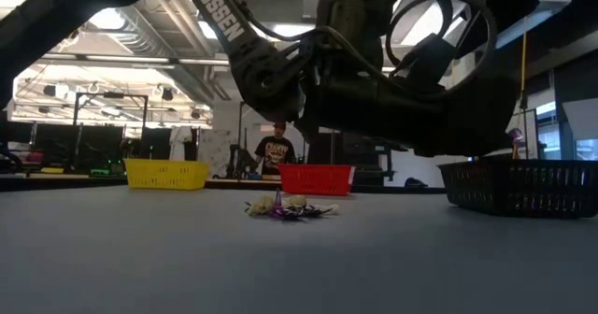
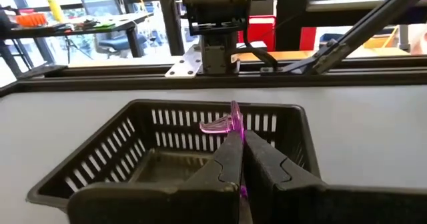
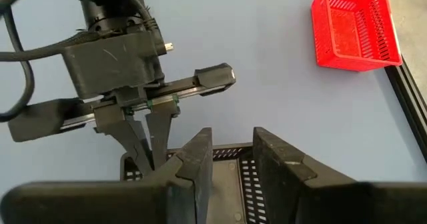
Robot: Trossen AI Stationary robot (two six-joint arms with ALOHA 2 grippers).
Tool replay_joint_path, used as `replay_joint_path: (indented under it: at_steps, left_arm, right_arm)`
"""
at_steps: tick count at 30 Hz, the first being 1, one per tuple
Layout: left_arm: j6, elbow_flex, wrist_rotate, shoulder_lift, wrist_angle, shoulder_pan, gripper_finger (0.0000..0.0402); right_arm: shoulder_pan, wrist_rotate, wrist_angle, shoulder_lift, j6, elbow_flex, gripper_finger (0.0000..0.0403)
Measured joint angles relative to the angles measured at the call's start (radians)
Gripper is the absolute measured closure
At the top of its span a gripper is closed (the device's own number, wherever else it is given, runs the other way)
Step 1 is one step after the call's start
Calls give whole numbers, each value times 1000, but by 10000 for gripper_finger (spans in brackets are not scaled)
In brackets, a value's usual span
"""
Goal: Sort Halloween decoration
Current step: Put the purple hat toy into the black bin, then put the white bone toy into the blue bin
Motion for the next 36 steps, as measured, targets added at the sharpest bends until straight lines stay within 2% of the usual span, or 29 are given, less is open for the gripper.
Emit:
replay_joint_path:
  at_steps: [13,22,27,31,36]
  left_arm:
    - [-59,0,0,0,0,0,398]
    - [-61,0,-1,0,2,0,324]
    - [-55,-2,-2,-8,-9,0,305]
    - [-53,-2,-2,-74,-105,0,303]
    - [-51,-2,5,-216,-419,-1,303]
  right_arm:
    - [0,0,0,0,3,0,295]
    - [0,0,0,0,3,0,295]
    - [0,0,0,1,3,0,295]
    - [0,0,0,1,3,0,295]
    - [0,-11,0,1,3,0,295]
